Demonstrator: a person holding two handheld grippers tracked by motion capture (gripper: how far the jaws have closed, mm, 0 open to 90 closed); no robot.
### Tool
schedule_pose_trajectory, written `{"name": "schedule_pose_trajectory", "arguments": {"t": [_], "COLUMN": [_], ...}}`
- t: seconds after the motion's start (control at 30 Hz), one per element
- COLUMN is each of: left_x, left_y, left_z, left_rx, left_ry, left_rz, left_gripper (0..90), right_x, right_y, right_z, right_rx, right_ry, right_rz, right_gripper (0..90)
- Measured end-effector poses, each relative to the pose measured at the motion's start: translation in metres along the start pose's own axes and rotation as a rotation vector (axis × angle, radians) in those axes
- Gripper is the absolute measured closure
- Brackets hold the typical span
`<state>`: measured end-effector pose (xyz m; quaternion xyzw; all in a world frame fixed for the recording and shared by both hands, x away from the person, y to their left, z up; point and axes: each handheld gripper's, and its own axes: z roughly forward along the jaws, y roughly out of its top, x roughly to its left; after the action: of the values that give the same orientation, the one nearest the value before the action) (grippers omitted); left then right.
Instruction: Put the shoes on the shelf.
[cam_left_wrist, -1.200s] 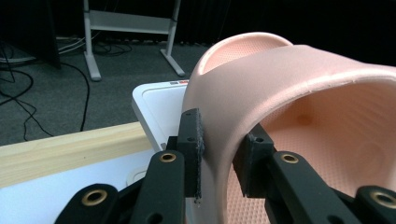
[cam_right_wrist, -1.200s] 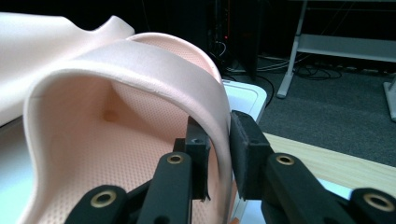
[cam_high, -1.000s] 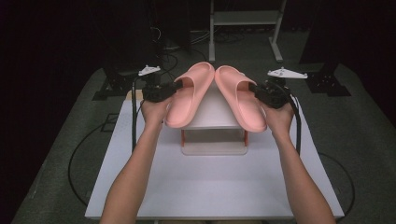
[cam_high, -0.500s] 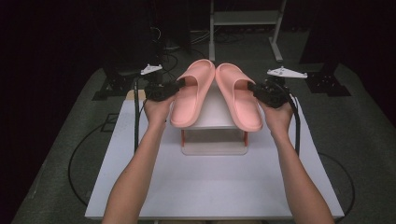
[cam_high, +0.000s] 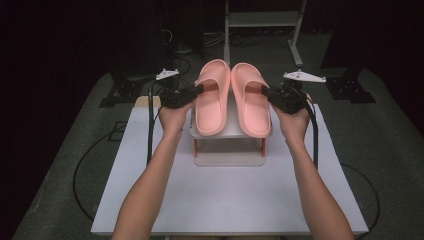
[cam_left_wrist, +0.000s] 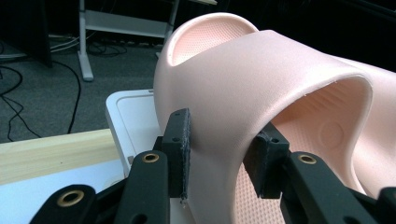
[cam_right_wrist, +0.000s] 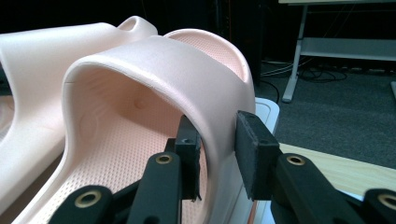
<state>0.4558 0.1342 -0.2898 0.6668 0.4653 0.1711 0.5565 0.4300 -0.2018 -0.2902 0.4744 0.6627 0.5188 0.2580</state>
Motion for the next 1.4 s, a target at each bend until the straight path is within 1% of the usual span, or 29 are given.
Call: {"name": "schedule_pose_trajectory", "arguments": {"t": [0.1, 0.13, 0.2, 0.4, 0.5, 0.57, 0.67, 0.73, 0.77, 0.83, 0.87, 0.9, 1.1, 1.2, 1.4], "left_x": [-0.002, -0.002, -0.003, -0.003, -0.002, -0.003, -0.002, 0.000, 0.001, 0.002, 0.002, 0.002, 0.000, 0.000, -0.001], "left_y": [0.000, 0.000, 0.000, -0.001, -0.002, -0.003, -0.005, -0.006, -0.008, -0.010, -0.011, -0.011, -0.010, -0.009, -0.009], "left_z": [0.001, 0.002, 0.003, 0.007, 0.008, 0.008, 0.008, 0.008, 0.009, 0.009, 0.009, 0.008, 0.010, 0.011, 0.014], "left_rx": [0.003, 0.003, 0.006, 0.018, 0.032, 0.041, 0.043, 0.052, 0.051, 0.051, 0.042, 0.040, 0.037, 0.039, 0.040], "left_ry": [0.000, -0.002, -0.001, 0.006, 0.003, -0.001, -0.003, 0.007, 0.006, 0.001, -0.005, -0.004, -0.003, -0.002, 0.003], "left_rz": [0.004, 0.004, 0.009, 0.004, 0.006, 0.016, 0.003, 0.009, -0.002, -0.011, -0.022, -0.023, -0.013, -0.012, -0.007], "left_gripper": [63.4, 63.1, 63.0, 61.2, 60.7, 59.7, 58.1, 57.4, 57.3, 56.9, 56.3, 55.1, 55.1, 55.5, 56.2], "right_x": [0.000, 0.001, 0.001, 0.003, 0.003, 0.002, 0.002, 0.001, 0.002, 0.001, 0.002, 0.002, 0.005, 0.006, 0.011], "right_y": [0.000, 0.000, 0.000, -0.001, -0.002, -0.003, -0.004, -0.005, -0.006, -0.007, -0.007, -0.007, -0.007, -0.006, -0.006], "right_z": [0.002, 0.003, 0.004, 0.009, 0.011, 0.013, 0.014, 0.015, 0.016, 0.016, 0.016, 0.017, 0.019, 0.019, 0.023], "right_rx": [-0.008, -0.004, -0.007, -0.006, -0.004, 0.004, 0.010, 0.019, 0.026, 0.020, 0.020, 0.021, 0.016, 0.015, 0.016], "right_ry": [-0.002, 0.000, 0.000, -0.012, -0.012, -0.030, -0.039, -0.048, -0.052, -0.054, -0.057, -0.065, -0.074, -0.069, -0.060], "right_rz": [0.010, 0.029, 0.031, 0.047, 0.053, 0.047, 0.053, 0.052, 0.057, 0.067, 0.070, 0.076, 0.076, 0.080, 0.069], "right_gripper": [70.1, 69.5, 69.4, 66.8, 66.5, 66.2, 65.5, 64.8, 64.4, 64.4, 64.5, 64.5, 64.2, 63.8, 62.7]}}
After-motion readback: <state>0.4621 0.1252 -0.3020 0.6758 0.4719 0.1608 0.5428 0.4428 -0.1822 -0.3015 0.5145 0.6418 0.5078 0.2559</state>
